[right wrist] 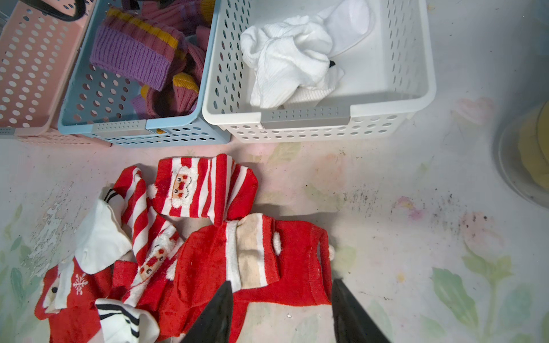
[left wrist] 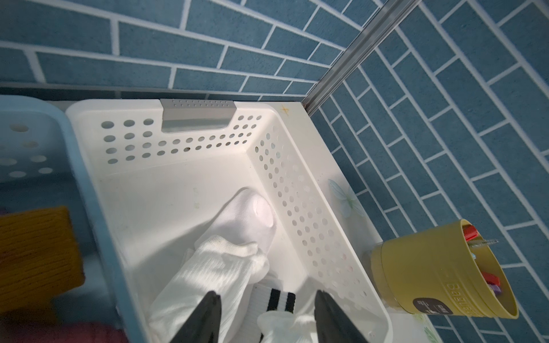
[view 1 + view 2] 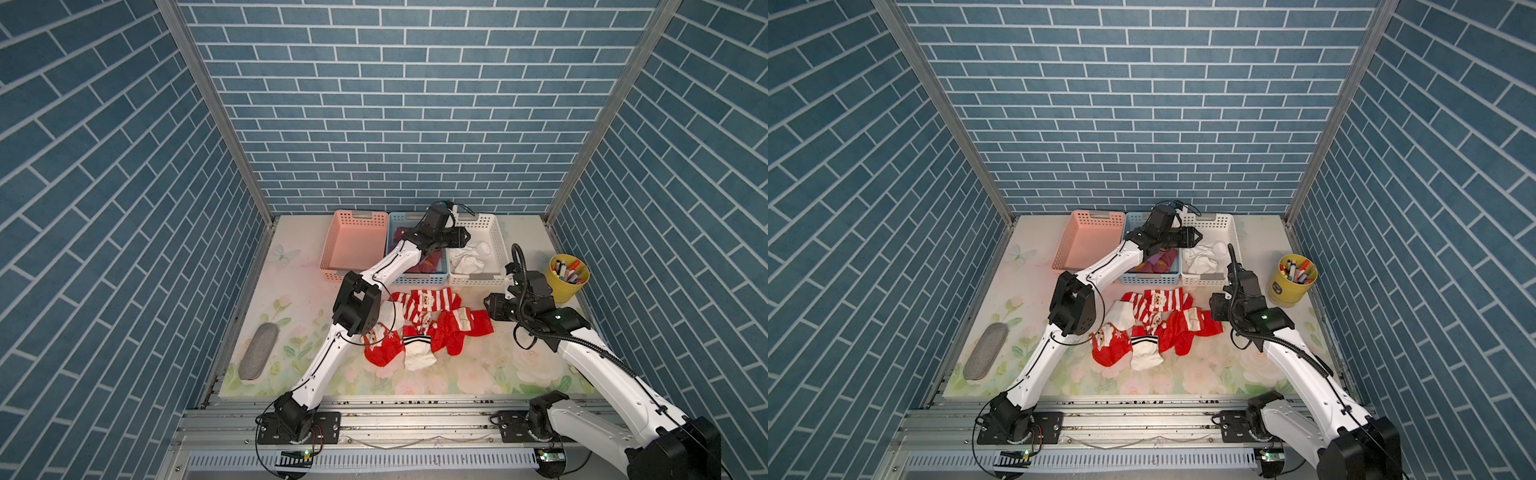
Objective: Sort the socks into the basket by color
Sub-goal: Place the sock in the bin.
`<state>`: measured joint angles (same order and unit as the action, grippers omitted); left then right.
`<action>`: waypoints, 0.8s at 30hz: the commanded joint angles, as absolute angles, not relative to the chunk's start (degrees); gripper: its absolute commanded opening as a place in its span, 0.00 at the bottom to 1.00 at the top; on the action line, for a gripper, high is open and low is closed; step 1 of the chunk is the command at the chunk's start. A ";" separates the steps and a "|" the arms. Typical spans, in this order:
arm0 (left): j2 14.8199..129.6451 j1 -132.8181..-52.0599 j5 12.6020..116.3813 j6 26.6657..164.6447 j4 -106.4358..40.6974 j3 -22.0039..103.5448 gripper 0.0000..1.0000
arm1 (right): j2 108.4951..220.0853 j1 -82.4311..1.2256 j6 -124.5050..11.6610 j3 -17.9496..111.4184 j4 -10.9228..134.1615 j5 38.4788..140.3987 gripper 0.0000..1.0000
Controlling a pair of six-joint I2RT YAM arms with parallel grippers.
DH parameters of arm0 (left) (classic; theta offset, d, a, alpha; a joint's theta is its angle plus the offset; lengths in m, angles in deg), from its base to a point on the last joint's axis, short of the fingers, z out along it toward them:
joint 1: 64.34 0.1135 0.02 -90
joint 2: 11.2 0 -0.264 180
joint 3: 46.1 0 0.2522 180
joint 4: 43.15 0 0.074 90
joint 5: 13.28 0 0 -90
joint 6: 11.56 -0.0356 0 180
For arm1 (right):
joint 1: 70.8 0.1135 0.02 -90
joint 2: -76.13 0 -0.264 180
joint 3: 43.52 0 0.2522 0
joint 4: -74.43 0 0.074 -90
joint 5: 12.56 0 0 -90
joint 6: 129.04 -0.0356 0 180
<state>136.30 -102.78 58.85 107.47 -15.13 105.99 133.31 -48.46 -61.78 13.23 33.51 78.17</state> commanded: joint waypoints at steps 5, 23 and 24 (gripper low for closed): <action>122.21 -102.86 62.97 103.75 -12.02 94.07 0.55 | 132.59 -48.27 -64.31 12.01 32.36 77.98 0.54; 88.83 -102.84 76.47 101.29 -8.09 52.10 0.58 | 137.66 -48.13 -69.07 5.85 41.34 84.30 0.51; 87.49 -102.71 76.72 101.36 -7.16 50.47 0.58 | 137.86 -48.10 -69.39 5.48 41.94 84.22 0.51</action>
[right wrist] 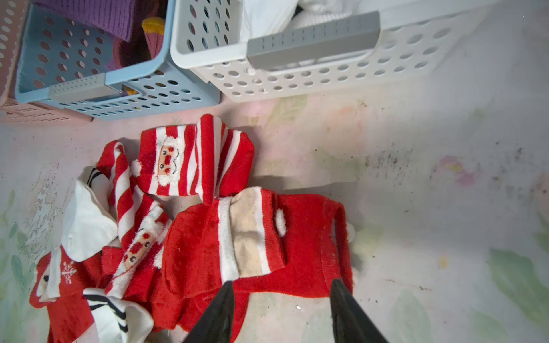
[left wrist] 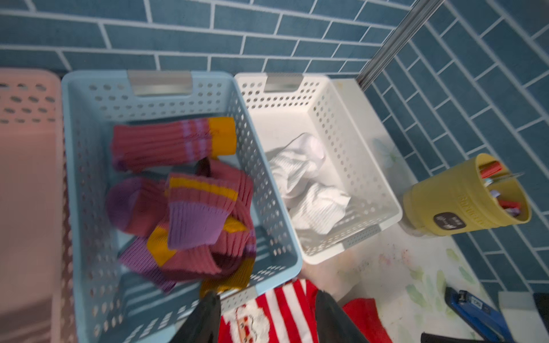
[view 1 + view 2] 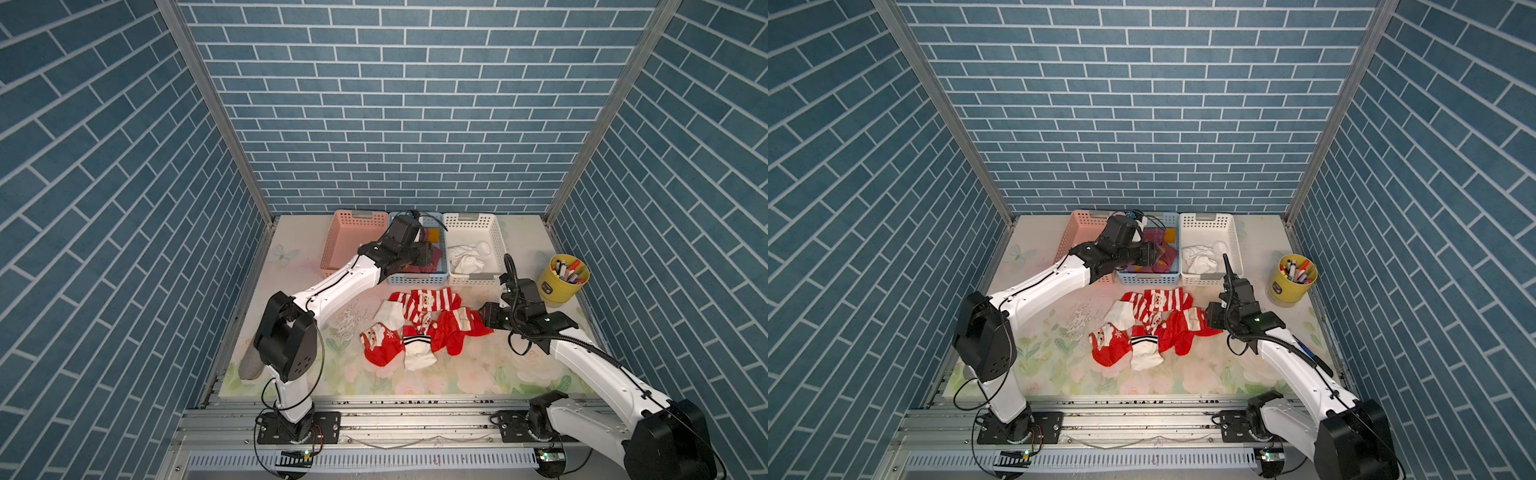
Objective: Sort the socks into the basket by color
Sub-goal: Place the sock in the bin, then pick up the sock at the center of the board.
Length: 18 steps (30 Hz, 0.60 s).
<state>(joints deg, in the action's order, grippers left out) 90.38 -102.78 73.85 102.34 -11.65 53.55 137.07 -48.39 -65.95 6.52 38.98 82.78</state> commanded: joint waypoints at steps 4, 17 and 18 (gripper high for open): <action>82.09 -102.41 76.45 102.14 -5.86 43.72 0.58 | 139.01 -48.06 -69.62 4.87 43.58 84.47 0.51; 70.18 -99.09 78.39 105.76 -4.78 27.96 0.61 | 148.46 -45.73 -71.02 5.34 48.79 85.19 0.46; 69.49 -98.63 78.39 106.14 -5.16 26.97 0.62 | 149.00 -45.52 -71.12 5.44 49.00 85.18 0.46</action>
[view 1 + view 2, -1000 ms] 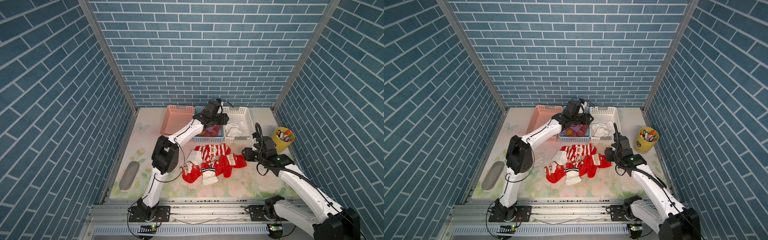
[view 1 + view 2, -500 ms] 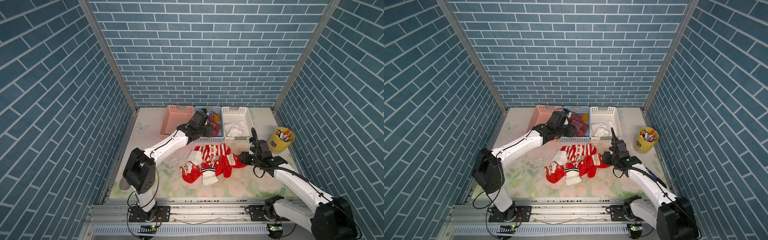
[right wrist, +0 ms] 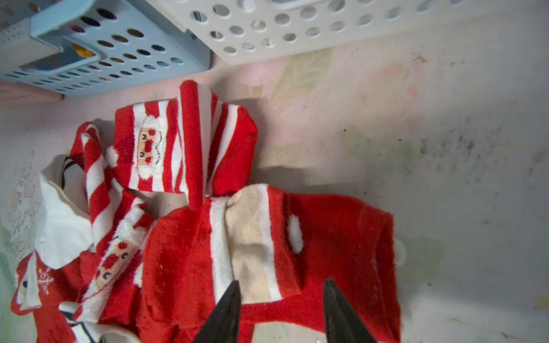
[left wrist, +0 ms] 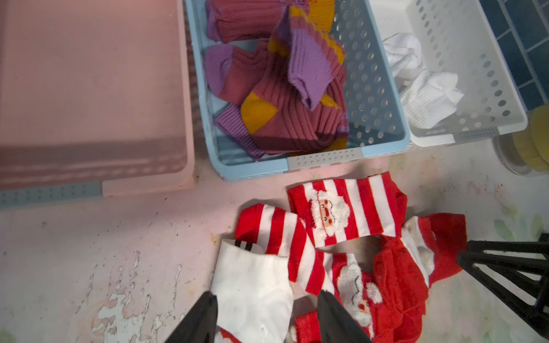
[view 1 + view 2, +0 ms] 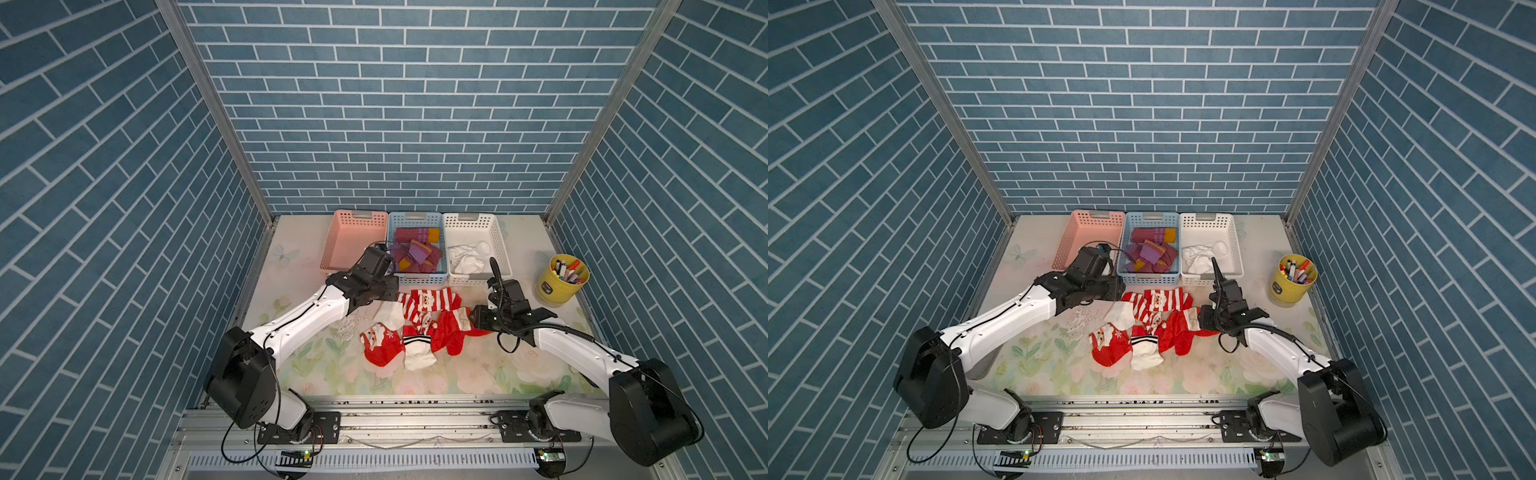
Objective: Sort the socks into the basket by color
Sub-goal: Pick up the sock at the center of the board.
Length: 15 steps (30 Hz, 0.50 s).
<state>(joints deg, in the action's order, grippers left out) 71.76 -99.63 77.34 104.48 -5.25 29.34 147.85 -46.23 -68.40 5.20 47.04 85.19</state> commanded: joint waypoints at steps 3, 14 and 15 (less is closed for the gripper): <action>67.98 -97.14 78.40 106.66 -5.20 24.97 0.62 | 151.08 -44.86 -71.28 6.00 49.20 84.53 0.45; 65.12 -93.83 77.82 106.35 -4.23 22.25 0.63 | 155.08 -43.48 -71.64 6.58 50.21 82.98 0.43; 65.15 -93.77 77.68 106.31 -4.42 22.16 0.63 | 155.43 -43.39 -71.64 6.71 50.35 82.98 0.43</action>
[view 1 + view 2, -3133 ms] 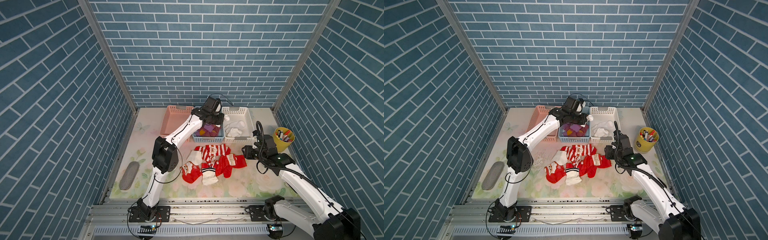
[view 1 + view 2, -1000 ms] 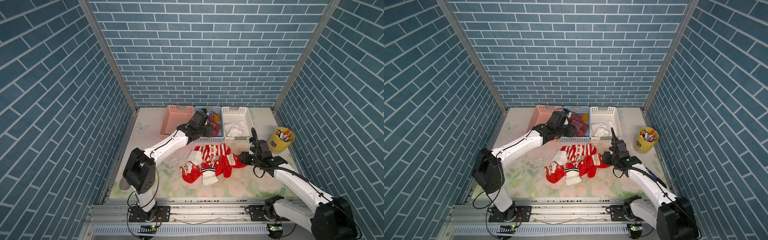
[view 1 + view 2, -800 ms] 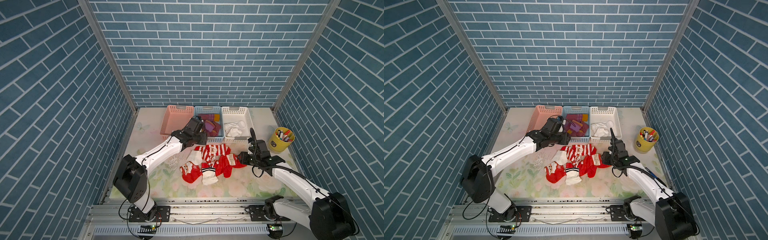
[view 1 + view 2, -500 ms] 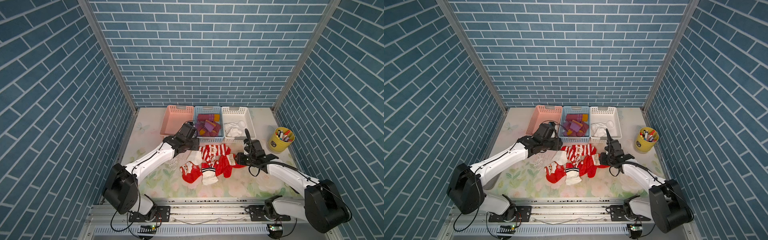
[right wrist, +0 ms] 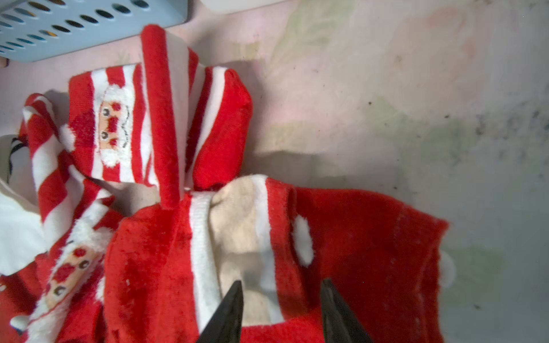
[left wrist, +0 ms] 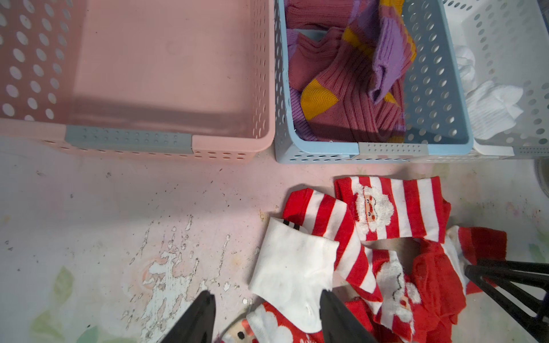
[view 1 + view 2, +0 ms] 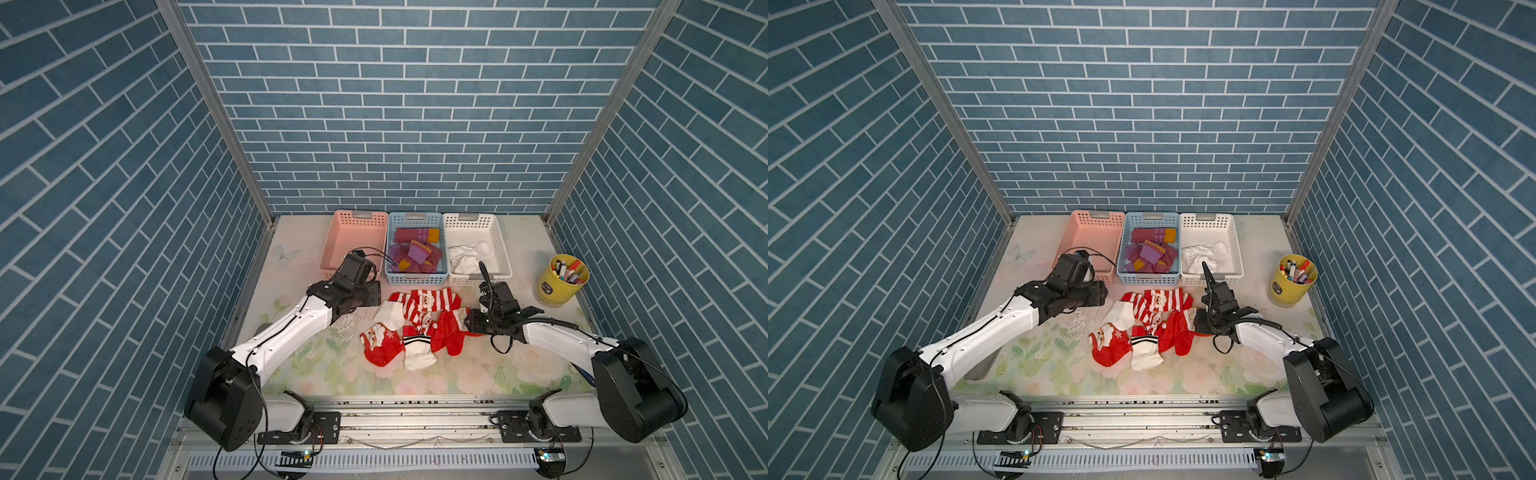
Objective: Sort the socks into the basket by color
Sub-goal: Pick up the sock at the center of the board.
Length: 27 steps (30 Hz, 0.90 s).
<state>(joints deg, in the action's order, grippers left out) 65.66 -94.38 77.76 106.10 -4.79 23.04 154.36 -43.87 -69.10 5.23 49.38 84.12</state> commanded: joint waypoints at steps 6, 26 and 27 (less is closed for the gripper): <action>65.54 -93.35 76.72 106.29 -4.52 21.98 0.63 | 156.92 -42.90 -71.56 7.41 50.96 83.32 0.36; 61.39 -91.33 76.44 106.66 -3.41 18.81 0.64 | 149.66 -41.88 -67.13 18.13 40.10 81.52 0.00; 61.10 -91.09 75.68 106.86 -3.69 18.45 0.64 | 149.01 -41.81 -66.87 19.14 39.34 81.61 0.00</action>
